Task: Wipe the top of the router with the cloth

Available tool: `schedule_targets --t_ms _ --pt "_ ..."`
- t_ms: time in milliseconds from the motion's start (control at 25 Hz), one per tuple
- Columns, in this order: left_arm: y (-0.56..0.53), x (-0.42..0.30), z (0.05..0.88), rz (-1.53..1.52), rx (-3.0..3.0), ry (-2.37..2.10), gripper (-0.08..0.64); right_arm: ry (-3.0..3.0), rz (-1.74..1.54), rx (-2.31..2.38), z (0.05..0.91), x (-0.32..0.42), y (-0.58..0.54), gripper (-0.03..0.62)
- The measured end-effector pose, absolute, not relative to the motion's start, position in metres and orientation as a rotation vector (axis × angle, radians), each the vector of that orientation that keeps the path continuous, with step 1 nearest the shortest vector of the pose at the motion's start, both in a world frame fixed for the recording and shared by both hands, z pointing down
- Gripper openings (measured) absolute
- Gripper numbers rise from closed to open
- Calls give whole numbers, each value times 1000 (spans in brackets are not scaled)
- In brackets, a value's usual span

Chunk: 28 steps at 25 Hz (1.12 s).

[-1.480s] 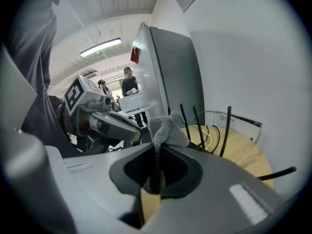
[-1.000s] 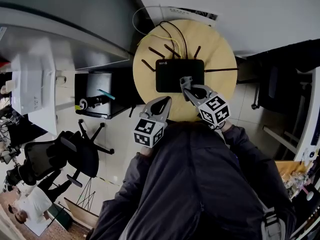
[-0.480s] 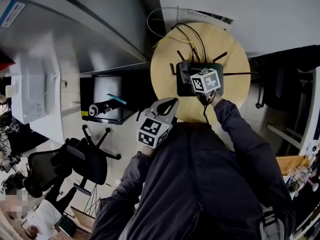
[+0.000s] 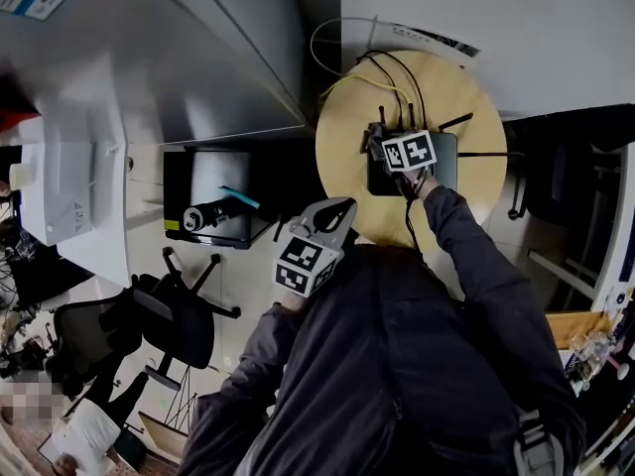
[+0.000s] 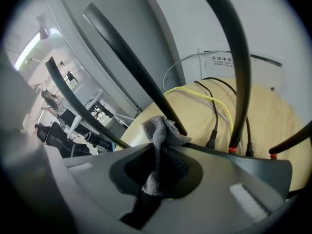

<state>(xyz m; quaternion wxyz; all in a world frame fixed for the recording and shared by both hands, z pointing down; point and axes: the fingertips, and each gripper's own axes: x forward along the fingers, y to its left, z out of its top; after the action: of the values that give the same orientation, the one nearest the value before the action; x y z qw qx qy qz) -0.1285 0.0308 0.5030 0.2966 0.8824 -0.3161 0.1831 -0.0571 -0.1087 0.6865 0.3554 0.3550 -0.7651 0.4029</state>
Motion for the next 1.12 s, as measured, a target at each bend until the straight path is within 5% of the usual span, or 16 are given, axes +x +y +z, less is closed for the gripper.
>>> schedule_targets --t_ms 1120 --pt "31 -77 500 498 2399 -748 0 -1808 1019 1182 687 132 -100 29"
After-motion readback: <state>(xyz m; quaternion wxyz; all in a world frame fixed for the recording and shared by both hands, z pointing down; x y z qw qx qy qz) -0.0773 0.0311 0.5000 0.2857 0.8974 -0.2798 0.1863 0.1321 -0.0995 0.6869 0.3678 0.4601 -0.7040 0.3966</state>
